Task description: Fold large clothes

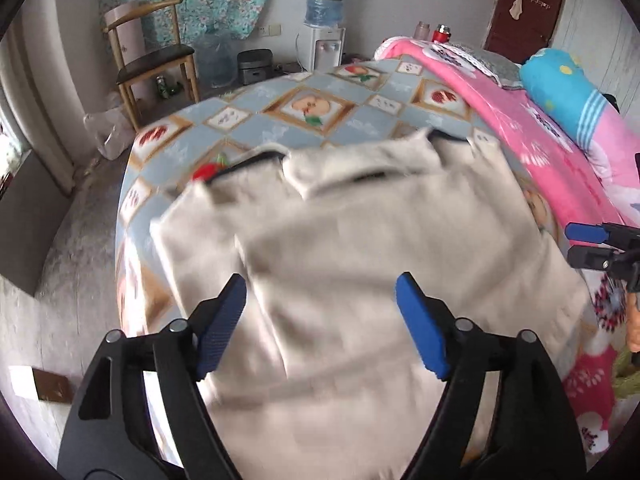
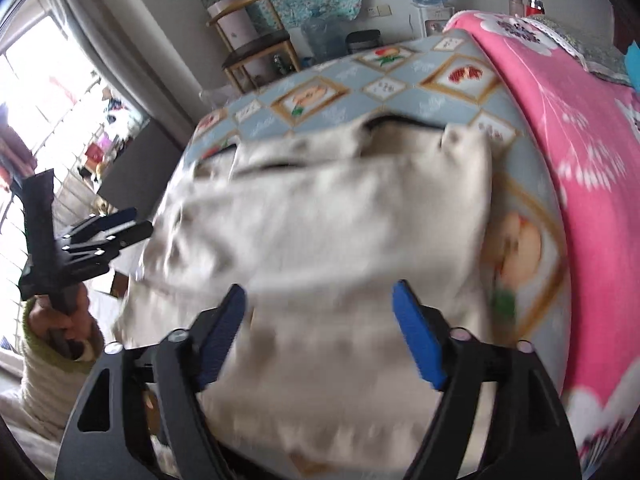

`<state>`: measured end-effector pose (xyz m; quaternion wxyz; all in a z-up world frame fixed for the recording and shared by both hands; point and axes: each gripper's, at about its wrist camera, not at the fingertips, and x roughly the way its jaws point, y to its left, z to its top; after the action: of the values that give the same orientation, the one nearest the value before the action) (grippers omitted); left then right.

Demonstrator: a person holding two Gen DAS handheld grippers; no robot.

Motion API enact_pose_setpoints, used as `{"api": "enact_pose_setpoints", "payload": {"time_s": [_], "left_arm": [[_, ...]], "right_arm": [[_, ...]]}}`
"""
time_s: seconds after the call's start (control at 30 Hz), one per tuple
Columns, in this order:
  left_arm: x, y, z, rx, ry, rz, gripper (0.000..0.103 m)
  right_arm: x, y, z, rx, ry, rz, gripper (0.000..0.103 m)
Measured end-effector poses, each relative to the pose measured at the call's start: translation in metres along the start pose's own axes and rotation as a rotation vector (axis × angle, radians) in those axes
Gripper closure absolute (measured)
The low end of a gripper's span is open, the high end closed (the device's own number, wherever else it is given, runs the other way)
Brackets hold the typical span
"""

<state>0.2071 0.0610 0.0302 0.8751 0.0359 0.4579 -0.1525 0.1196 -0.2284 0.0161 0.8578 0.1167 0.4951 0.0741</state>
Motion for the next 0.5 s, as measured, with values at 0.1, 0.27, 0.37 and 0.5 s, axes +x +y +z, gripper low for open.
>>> {"api": "enact_pose_setpoints", "payload": {"time_s": [0.1, 0.27, 0.37, 0.5], "left_arm": [[-0.007, -0.011, -0.039, -0.004, 0.020, 0.037, 0.027], [0.004, -0.028, -0.092, -0.031, 0.062, 0.057, 0.027], [0.011, -0.036, -0.111, -0.003, 0.066, 0.098, 0.027], [0.018, -0.040, -0.122, -0.012, 0.024, 0.107, 0.036]], "right_arm": [[0.001, 0.017, -0.026, -0.020, -0.007, -0.024, 0.026], [0.024, 0.041, -0.037, -0.023, 0.027, 0.075, 0.026], [0.054, 0.064, -0.033, -0.068, 0.075, 0.093, 0.026], [0.094, 0.087, -0.035, -0.162, 0.142, -0.009, 0.043]]}}
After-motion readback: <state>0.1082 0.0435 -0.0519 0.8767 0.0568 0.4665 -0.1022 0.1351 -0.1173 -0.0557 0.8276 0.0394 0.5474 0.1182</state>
